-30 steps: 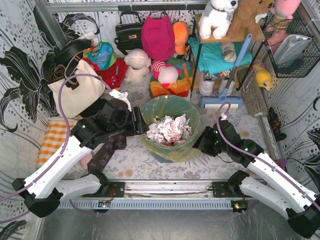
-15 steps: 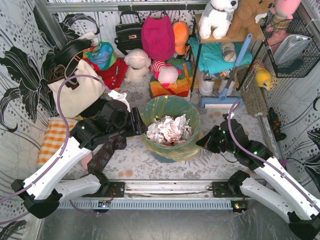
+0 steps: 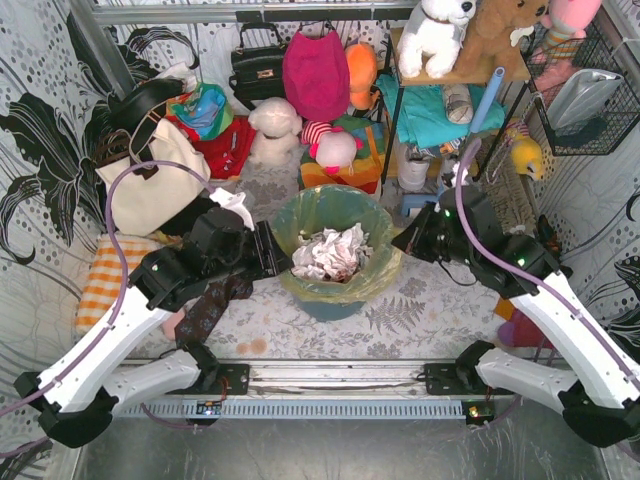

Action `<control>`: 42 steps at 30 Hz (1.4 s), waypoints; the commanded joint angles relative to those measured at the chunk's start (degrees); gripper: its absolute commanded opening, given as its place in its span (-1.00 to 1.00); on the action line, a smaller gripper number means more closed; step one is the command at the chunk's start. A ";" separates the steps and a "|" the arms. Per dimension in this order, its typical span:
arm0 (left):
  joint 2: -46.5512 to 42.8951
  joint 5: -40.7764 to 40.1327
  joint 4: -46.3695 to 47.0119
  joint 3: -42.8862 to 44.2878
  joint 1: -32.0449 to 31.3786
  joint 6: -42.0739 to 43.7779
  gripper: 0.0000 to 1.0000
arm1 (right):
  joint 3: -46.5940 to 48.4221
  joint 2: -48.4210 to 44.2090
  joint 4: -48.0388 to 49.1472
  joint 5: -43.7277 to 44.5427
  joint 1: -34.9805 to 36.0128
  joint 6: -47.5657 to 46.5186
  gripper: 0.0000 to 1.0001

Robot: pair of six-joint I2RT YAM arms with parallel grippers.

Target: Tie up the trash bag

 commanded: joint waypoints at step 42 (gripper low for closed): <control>-14.76 -11.32 10.06 -19.27 -0.39 -14.76 0.22 | 13.56 17.30 22.91 -32.07 -7.84 -4.28 -1.00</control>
